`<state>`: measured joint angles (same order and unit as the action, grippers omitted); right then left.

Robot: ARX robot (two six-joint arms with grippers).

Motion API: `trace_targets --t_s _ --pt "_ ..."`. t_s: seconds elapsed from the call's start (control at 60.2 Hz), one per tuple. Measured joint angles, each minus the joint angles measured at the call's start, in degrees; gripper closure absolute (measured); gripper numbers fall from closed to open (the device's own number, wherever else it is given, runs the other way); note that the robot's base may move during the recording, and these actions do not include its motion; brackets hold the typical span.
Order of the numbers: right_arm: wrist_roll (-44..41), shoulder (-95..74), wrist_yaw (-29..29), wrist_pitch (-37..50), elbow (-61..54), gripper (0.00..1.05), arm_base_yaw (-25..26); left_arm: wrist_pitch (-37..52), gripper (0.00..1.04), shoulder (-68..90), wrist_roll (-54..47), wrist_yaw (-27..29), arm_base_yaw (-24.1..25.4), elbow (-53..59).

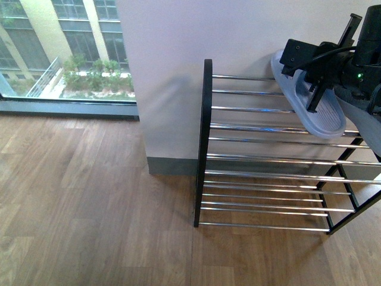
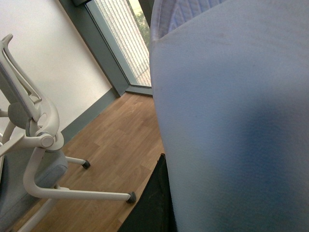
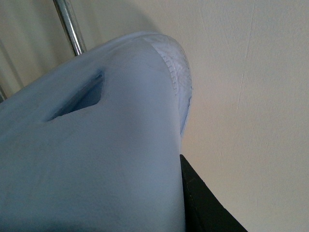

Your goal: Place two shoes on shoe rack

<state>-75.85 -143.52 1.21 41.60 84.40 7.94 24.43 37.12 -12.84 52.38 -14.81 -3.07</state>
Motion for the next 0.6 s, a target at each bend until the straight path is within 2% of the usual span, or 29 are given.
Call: trace_targets --t_s 0.216,0.315,0.598 --pt "0.39 0.02 0.07 0.7 -0.13 1.01 0.07 0.0 1.03 -0.02 0.0 -0.02 0.0 0.0" --pt "0.61 1.05 -0.17 -0.15 -0.77 0.83 0.07 0.0 1.03 0.0 0.0 0.0 0.0 0.0" --pt "2.8 6.54 -0.85 -1.86 -4.28 0.45 0.61 0.0 1.03 0.0 0.0 -0.02 0.0 0.0"
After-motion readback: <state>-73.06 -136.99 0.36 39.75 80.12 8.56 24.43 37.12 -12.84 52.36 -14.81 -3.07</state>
